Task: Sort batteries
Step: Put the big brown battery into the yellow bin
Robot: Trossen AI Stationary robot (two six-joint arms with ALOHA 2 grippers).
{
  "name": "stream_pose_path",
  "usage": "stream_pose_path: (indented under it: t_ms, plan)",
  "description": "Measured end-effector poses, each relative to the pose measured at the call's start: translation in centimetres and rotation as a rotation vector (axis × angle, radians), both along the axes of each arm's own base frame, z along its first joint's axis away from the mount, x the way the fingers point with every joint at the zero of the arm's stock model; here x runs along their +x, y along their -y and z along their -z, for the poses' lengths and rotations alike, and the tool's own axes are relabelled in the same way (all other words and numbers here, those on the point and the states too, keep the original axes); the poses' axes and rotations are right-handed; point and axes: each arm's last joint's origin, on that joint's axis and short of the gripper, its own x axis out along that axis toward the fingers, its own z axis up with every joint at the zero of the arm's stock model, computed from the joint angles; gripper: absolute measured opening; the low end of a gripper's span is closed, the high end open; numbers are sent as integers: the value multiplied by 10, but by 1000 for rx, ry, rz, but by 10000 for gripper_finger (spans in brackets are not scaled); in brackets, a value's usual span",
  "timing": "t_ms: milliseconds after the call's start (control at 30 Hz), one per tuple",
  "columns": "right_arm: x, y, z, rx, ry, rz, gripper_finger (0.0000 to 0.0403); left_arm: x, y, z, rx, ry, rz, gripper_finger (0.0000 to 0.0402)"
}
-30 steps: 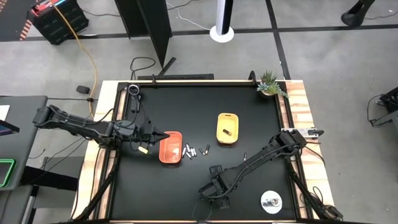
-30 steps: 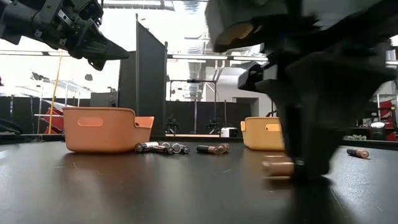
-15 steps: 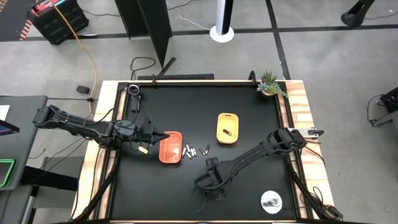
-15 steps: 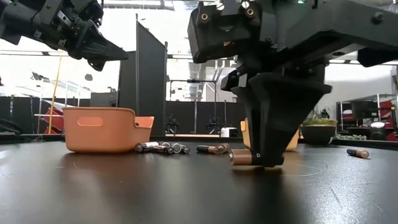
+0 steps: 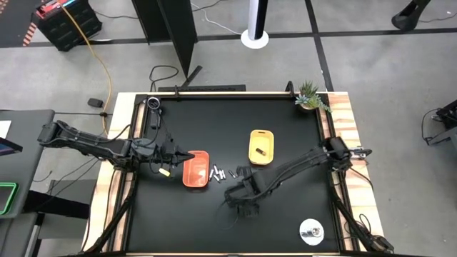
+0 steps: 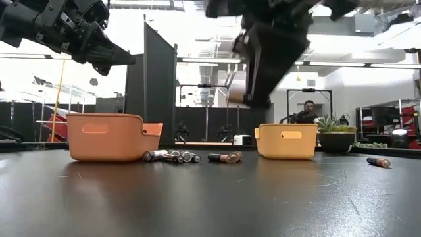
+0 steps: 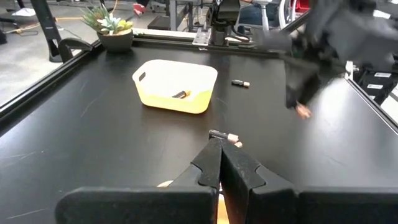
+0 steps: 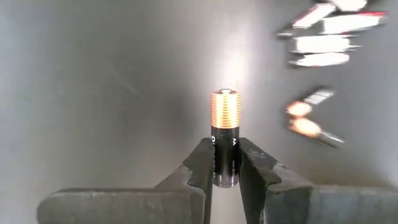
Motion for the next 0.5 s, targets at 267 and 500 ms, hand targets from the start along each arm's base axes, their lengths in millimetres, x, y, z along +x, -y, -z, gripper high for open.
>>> stream_pose_path:
  t_ms: [267, 500]
  plan:
    - [-23, 54, -33, -107, -45, 116, 70, 0, 0, 0, 0, 0, 0, 0]
    - [-49, 113, -34, -111, -66, 266, 70, 0, 0, 0, 0, 0, 0, 0]
